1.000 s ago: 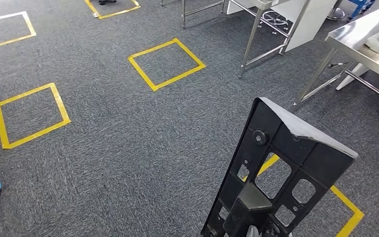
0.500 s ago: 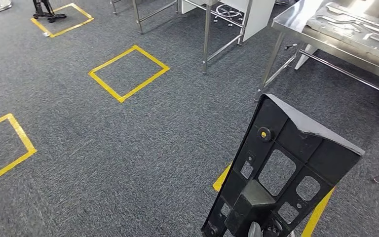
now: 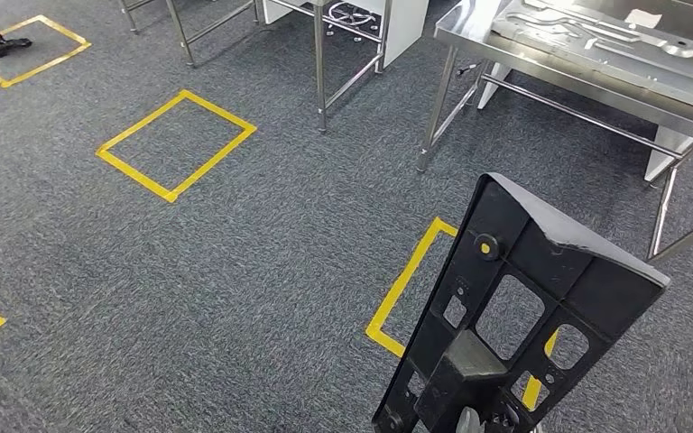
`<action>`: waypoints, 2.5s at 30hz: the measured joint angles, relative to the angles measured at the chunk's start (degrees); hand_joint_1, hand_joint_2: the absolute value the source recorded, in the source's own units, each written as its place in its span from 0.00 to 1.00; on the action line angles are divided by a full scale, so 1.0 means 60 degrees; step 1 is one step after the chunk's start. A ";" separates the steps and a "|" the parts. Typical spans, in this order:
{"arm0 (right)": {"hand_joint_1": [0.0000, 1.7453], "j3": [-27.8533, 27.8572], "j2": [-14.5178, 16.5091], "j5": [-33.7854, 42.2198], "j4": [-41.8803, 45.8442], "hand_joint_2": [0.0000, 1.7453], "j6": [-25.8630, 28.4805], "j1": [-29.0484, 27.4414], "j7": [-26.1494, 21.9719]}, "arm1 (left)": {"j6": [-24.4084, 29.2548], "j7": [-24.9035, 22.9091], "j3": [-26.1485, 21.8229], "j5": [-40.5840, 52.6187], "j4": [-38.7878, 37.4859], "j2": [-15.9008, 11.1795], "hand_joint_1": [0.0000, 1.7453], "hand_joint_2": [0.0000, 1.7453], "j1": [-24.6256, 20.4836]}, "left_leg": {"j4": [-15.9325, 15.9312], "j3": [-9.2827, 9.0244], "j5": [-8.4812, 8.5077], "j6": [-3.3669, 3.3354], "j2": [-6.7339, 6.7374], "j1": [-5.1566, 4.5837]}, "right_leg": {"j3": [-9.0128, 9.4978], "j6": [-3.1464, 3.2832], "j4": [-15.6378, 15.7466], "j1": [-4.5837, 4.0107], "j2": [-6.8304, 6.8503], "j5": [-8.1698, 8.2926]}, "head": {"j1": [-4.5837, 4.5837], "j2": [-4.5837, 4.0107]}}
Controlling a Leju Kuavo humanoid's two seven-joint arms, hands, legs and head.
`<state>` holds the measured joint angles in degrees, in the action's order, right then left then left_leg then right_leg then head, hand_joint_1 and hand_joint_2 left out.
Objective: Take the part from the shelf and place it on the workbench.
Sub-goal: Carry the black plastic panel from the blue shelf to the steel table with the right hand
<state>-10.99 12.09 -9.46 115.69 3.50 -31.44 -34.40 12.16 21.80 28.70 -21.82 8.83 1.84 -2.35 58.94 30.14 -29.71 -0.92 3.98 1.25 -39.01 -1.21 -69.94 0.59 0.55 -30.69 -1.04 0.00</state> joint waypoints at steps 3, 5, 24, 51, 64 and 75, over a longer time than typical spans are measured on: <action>1.00 0.0008 0.0000 0.0000 0.0024 1.00 0.0000 0.0011 -0.0002 | -0.0001 0.0002 0.0000 0.0000 0.0000 0.0025 0.00 0.00 -0.0013 | -0.0024 -0.0141 -0.0122 0.0108 0.0302 -0.0028 | 0.0811 0.0236 0.1624 -0.0183 0.0710 0.0562 | 0.0003 0.0000; 1.00 0.0018 0.0000 -0.0001 0.0041 1.00 0.0000 0.0006 -0.0004 | -0.0001 0.0002 0.0000 -0.0003 0.0001 0.0037 0.00 0.00 -0.0028 | -0.0075 -0.0236 -0.0170 0.0215 0.0514 -0.0044 | 0.0851 0.0322 0.1790 -0.0266 0.0697 0.0539 | -0.0005 0.0000; 1.00 0.0114 0.0066 -0.0033 0.0049 1.00 -0.0097 0.0022 0.0002 | -0.0038 0.0094 0.0007 -0.0015 -0.0007 0.0042 0.00 0.00 -0.0071 | -0.0019 0.0111 0.0132 -0.0016 -0.0834 0.0048 | 0.0719 0.0055 0.1247 -0.0081 -0.0773 0.0152 | 0.0064 -0.0001; 1.00 0.0110 0.0129 -0.0510 0.0018 1.00 0.0018 0.0062 0.0084 | -0.0212 0.0189 0.0066 -0.0083 -0.0015 -0.0018 0.00 0.00 0.0007 | 0.0138 0.0469 0.0308 0.0152 -0.0698 -0.0083 | 0.1662 0.0245 0.1941 -0.0108 -0.0399 -0.0056 | 0.0150 -0.0001; 1.00 0.0110 0.0124 -0.0519 0.0017 1.00 0.0028 0.0060 0.0090 | -0.0219 0.0189 0.0082 -0.0082 -0.0011 0.0031 0.00 0.00 0.0013 | -0.0117 -0.0386 -0.0284 0.0096 -0.0609 0.0010 | 0.0662 0.0012 0.1486 0.0000 -0.0041 0.0740 | 0.0049 -0.0002; 1.00 0.0017 0.0124 -0.0577 -0.0006 1.00 0.0158 0.0033 0.0150 | -0.0264 0.0157 0.0113 -0.0174 -0.0009 0.0025 0.00 0.00 0.0024 | 0.2530 0.1263 -0.0931 0.0398 -0.0585 -0.0003 | 0.1489 0.0507 0.1957 -0.0081 -0.0157 0.0138 | 0.0156 0.0000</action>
<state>-10.89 12.83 -12.92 115.66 4.44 -31.24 -33.50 10.57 22.74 29.38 -22.87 8.78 1.99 -2.21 74.12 37.71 -35.30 1.47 0.47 1.23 -30.08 1.83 -58.20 0.10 -0.39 -29.86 -0.11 0.00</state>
